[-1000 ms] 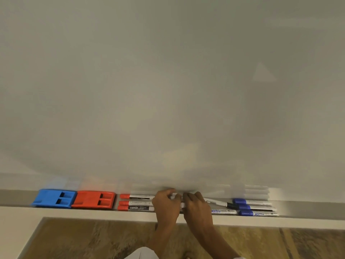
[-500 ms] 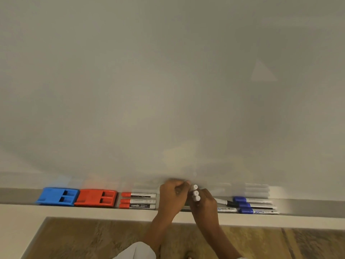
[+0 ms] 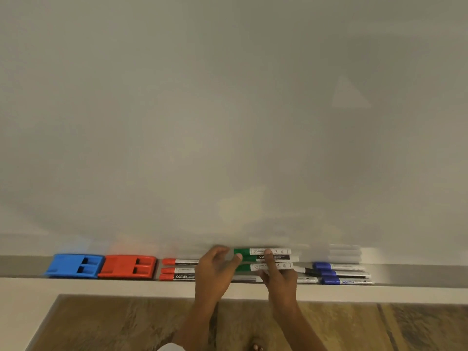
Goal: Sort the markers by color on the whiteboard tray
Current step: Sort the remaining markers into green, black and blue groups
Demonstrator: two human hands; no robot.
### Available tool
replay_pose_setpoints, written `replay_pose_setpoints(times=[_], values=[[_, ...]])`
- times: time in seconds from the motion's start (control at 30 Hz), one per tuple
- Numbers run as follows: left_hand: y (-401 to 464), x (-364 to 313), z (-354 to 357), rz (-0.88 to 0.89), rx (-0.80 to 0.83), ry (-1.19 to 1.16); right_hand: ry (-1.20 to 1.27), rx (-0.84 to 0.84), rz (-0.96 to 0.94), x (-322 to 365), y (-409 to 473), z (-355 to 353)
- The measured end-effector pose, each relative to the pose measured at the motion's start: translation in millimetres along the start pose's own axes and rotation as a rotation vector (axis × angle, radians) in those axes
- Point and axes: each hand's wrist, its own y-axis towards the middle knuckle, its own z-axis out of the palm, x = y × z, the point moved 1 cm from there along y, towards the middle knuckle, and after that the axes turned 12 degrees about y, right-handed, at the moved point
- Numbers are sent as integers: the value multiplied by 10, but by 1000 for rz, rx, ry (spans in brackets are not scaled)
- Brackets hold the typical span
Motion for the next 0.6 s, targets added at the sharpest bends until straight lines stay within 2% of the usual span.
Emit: replay_pose_setpoints(times=[0.13,0.2,0.4,0.6], values=[[-108,8,97,-328,275,-399,149,-35,132,-130,5,31],[-113,-8,150,-365,287,-474,185,-41,196,-190,-15,63],[42,91,287,-331,105,-251,159,-55,281,-357,0,118],[138,206,291,-290,101,-225,110,-91,322,-310,75,144]])
